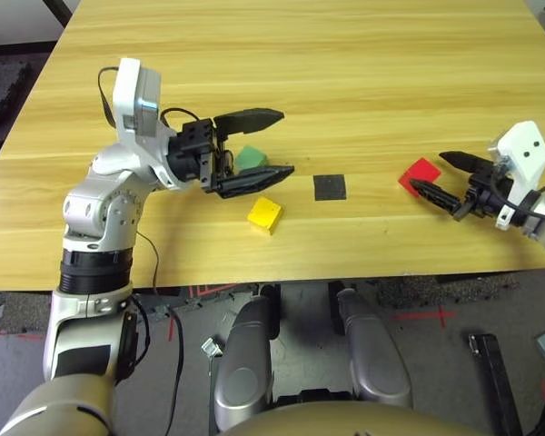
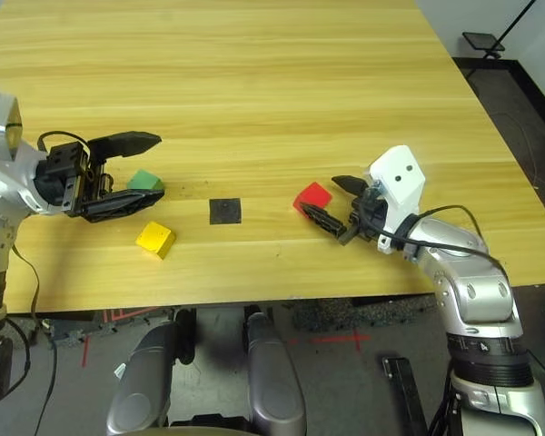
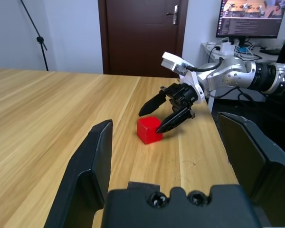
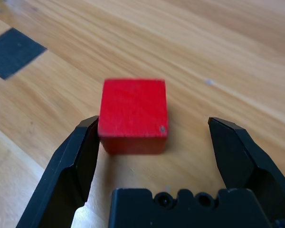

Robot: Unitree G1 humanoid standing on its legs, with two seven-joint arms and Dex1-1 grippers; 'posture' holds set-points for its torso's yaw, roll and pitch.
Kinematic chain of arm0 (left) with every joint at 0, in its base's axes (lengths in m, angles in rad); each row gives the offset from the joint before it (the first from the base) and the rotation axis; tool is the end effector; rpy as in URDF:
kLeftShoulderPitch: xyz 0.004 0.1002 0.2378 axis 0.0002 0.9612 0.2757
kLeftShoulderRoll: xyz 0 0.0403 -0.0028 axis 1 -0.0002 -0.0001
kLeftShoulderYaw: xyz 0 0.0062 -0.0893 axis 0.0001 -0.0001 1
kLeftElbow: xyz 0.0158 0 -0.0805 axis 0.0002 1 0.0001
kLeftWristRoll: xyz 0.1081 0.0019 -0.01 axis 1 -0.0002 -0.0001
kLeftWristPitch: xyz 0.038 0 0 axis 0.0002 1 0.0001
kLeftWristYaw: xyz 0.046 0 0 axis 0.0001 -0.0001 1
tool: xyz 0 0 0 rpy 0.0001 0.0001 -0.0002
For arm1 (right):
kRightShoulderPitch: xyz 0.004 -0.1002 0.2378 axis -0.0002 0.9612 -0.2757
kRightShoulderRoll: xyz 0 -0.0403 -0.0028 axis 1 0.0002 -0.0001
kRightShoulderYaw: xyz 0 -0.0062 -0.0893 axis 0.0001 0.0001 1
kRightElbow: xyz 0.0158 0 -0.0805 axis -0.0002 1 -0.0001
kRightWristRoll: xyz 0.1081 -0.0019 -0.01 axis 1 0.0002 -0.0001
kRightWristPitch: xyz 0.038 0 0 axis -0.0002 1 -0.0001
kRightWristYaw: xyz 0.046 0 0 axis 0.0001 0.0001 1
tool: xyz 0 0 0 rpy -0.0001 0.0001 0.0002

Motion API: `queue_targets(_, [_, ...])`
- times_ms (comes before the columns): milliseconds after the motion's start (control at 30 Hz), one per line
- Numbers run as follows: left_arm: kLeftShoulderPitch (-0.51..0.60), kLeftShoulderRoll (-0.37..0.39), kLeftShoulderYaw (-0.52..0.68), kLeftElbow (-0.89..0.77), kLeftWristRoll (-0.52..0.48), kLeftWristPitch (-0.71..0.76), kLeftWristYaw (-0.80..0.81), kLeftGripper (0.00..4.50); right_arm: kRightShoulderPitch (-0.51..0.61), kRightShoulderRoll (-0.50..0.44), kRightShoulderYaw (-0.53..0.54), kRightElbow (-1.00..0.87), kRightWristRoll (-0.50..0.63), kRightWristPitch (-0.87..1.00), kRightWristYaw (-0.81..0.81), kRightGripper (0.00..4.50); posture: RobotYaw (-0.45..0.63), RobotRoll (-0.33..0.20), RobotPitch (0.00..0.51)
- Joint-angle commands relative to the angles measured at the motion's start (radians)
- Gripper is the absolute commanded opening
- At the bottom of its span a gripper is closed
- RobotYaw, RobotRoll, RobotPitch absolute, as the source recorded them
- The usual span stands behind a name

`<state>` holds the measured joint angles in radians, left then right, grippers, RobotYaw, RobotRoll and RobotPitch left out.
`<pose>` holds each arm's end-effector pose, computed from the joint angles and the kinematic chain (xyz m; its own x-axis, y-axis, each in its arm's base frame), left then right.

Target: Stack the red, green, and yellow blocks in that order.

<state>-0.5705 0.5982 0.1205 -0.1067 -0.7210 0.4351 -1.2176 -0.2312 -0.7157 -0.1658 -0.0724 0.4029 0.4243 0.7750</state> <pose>0.2699 0.2171 0.2351 0.1484 -0.9764 0.1571 0.9571 0.1818 0.2257 0.2399 -0.2730 0.1683 0.7965 0.5676 -0.2083 -0.6017 0.7778 -0.1814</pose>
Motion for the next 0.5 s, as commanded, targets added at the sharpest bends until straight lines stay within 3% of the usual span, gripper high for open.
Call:
queue_targets(33, [0.012, 0.011, 0.002, -0.013, -0.007, 0.007, -0.001, 4.47, 0.022, 0.021, 0.022, 0.026, -0.02, -0.036, 0.016, 4.5, 0.22, 0.056, 0.295])
queue_targets(367, [0.015, 0.004, -0.002, -0.011, -0.001, -0.001, 0.012, 4.47, -0.025, 0.068, 0.056, 0.046, -0.043, -0.038, 0.004, 4.5, 0.23, 0.061, 0.276])
queue_targets(500, [0.02, 0.004, 0.0, -0.017, -0.002, 0.001, 0.018, 4.5, -0.045, 0.072, 0.061, 0.066, -0.063, -0.058, -0.001, 3.59, 0.24, 0.064, 0.275])
